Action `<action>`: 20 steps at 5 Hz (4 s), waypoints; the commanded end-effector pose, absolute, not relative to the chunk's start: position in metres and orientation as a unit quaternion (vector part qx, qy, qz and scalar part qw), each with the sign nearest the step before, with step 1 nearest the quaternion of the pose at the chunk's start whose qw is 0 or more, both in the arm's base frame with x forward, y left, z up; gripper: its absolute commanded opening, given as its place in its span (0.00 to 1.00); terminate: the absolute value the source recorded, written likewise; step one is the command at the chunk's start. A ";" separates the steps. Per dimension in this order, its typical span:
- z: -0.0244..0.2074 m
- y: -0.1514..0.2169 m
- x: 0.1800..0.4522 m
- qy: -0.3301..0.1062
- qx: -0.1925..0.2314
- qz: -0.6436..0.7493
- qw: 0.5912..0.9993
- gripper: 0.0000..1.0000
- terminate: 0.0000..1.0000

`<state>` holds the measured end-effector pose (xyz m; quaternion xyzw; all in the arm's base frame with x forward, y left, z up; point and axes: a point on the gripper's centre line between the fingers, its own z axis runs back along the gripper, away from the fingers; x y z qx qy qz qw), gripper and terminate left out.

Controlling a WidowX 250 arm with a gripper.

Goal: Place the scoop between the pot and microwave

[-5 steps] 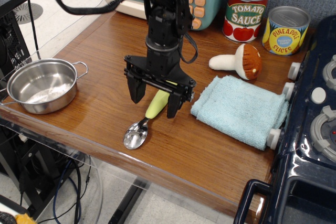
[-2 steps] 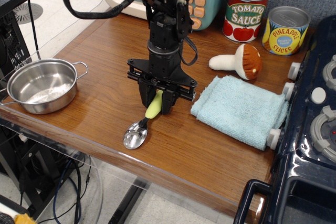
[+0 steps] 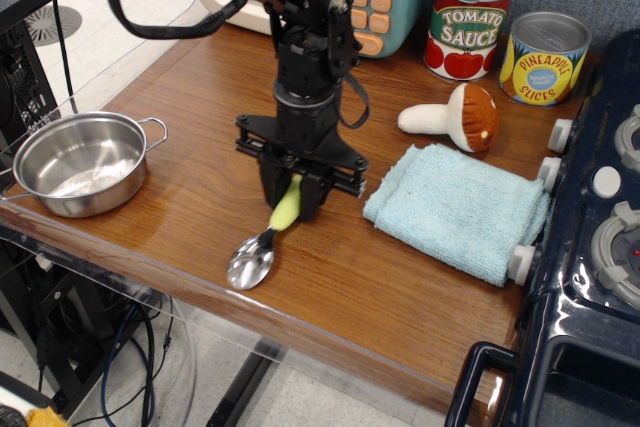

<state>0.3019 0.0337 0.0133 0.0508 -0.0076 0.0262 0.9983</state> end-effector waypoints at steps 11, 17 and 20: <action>0.045 0.229 0.394 0.003 0.139 0.086 0.986 1.00 0.00; 0.144 0.220 0.374 -0.091 0.130 0.107 0.981 1.00 0.00; 0.144 0.220 0.374 -0.091 0.130 0.107 0.981 1.00 0.00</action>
